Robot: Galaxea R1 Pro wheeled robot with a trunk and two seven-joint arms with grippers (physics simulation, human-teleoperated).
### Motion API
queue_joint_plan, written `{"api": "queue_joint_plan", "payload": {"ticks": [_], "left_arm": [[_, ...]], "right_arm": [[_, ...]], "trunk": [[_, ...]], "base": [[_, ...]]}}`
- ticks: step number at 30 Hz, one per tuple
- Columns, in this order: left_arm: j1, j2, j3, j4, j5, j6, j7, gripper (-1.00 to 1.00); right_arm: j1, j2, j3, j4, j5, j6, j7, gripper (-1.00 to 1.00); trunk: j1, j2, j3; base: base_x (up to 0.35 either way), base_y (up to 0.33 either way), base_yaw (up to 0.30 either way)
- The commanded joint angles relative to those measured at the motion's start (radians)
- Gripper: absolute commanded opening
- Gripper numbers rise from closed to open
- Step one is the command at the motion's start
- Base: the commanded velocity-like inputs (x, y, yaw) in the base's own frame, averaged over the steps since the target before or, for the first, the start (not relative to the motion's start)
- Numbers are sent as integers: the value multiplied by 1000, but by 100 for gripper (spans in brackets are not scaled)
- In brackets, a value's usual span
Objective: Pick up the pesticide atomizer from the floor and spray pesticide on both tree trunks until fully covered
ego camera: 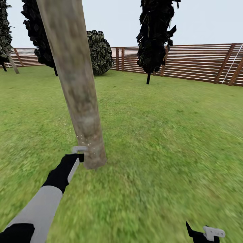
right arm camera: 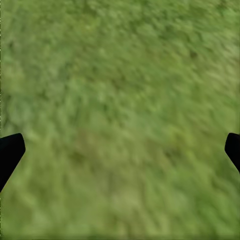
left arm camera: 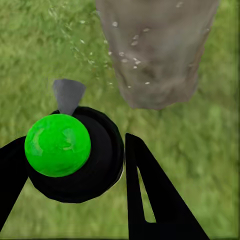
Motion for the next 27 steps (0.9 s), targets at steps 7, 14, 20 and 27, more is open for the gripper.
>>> {"api": "queue_joint_plan", "payload": {"ticks": [7,14,20,27], "left_arm": [[-3,-89,-5,-89,-6,81,0,-100],[0,1,5,-143,-3,101,-1,-100],[0,90,8,-151,-3,131,-1,-100],[-1,89,42,-154,0,136,-3,-100]], "right_arm": [[0,0,0,0,0,0,0,100],[1,-1,0,0,0,0,0,100],[0,1,0,0,0,0,0,100],[0,0,0,0,0,0,0,100]], "trunk": [[0,0,0],[0,0,0],[0,0,0],[0,0,0]], "base": [[0,0,0],[0,0,0],[0,0,0],[0,0,0]]}}
